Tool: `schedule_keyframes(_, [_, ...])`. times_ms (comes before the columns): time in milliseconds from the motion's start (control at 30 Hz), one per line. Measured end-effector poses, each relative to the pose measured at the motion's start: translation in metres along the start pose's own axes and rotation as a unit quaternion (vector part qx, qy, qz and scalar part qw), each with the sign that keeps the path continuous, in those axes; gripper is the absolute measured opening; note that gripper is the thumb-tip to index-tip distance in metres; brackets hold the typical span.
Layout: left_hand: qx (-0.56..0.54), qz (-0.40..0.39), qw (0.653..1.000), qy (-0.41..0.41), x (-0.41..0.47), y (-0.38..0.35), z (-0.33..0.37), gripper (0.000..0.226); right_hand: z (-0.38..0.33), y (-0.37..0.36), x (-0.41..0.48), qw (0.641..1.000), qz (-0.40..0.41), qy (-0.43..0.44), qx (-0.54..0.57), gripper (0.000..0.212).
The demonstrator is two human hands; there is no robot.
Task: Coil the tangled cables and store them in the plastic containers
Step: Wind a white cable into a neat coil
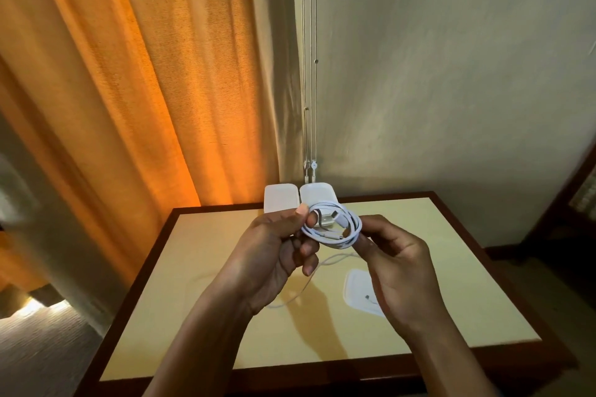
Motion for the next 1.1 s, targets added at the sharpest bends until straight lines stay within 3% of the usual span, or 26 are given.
schedule_keyframes(133, [0.004, 0.025, 1.0, 0.001, 0.001, 0.004, 0.0, 0.028, 0.001, -0.002, -0.004, 0.972, -0.013, -0.054, 0.229, 0.065])
schedule_keyframes(267, [0.058, 0.044, 0.997, -0.001, 0.001, 0.003, -0.001, 0.03, -0.008, -0.016, -0.01, 0.984, -0.069, -0.036, 0.159, 0.085])
schedule_keyframes(367, [0.072, 0.047, 0.996, -0.011, 0.001, 0.002, -0.002, 0.03, -0.015, -0.024, -0.008, 1.0, 0.01, 0.007, 0.02, 0.066])
schedule_keyframes(433, [0.077, 0.049, 0.996, -0.017, 0.002, 0.0, -0.002, 0.03, -0.016, -0.026, -0.005, 0.993, 0.046, 0.065, -0.088, 0.033])
schedule_keyframes(500, [0.078, 0.058, 0.995, -0.021, 0.002, 0.001, -0.002, 0.03, -0.011, -0.024, -0.003, 0.986, 0.089, 0.084, -0.111, 0.01])
schedule_keyframes(667, [0.056, 0.107, 0.992, -0.026, 0.004, 0.011, 0.0, 0.028, -0.012, -0.017, -0.004, 0.982, 0.14, 0.122, -0.023, 0.022])
schedule_keyframes(733, [0.054, 0.122, 0.991, -0.021, 0.004, 0.019, -0.002, 0.028, -0.02, -0.007, 0.0, 0.977, 0.178, 0.094, 0.071, 0.027])
schedule_keyframes(833, [0.055, 0.119, 0.991, -0.015, 0.003, 0.021, -0.005, 0.028, -0.03, 0.001, 0.009, 0.961, 0.161, 0.073, 0.213, 0.028])
schedule_keyframes(933, [0.032, 0.128, 0.991, -0.019, 0.005, 0.015, -0.008, 0.027, -0.031, 0.001, 0.009, 0.971, 0.136, 0.09, 0.176, 0.025])
schedule_keyframes(1033, [-0.016, 0.152, 0.988, -0.014, 0.008, 0.014, -0.01, 0.025, -0.033, 0.001, 0.006, 0.984, 0.111, 0.13, 0.058, 0.042])
schedule_keyframes(1100, [-0.027, 0.153, 0.988, -0.003, 0.01, 0.015, -0.01, 0.024, -0.037, 0.0, 0.005, 0.982, 0.12, 0.145, 0.033, 0.036])
Point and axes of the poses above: each hand's wrist, its own x-axis towards the middle knuckle, its own y-axis out of the back of the hand, z = x × y, the point moved 2 cm from there along x, towards the middle knuckle, and after that the axes turned 14 degrees about x, right-handed, at the moved point
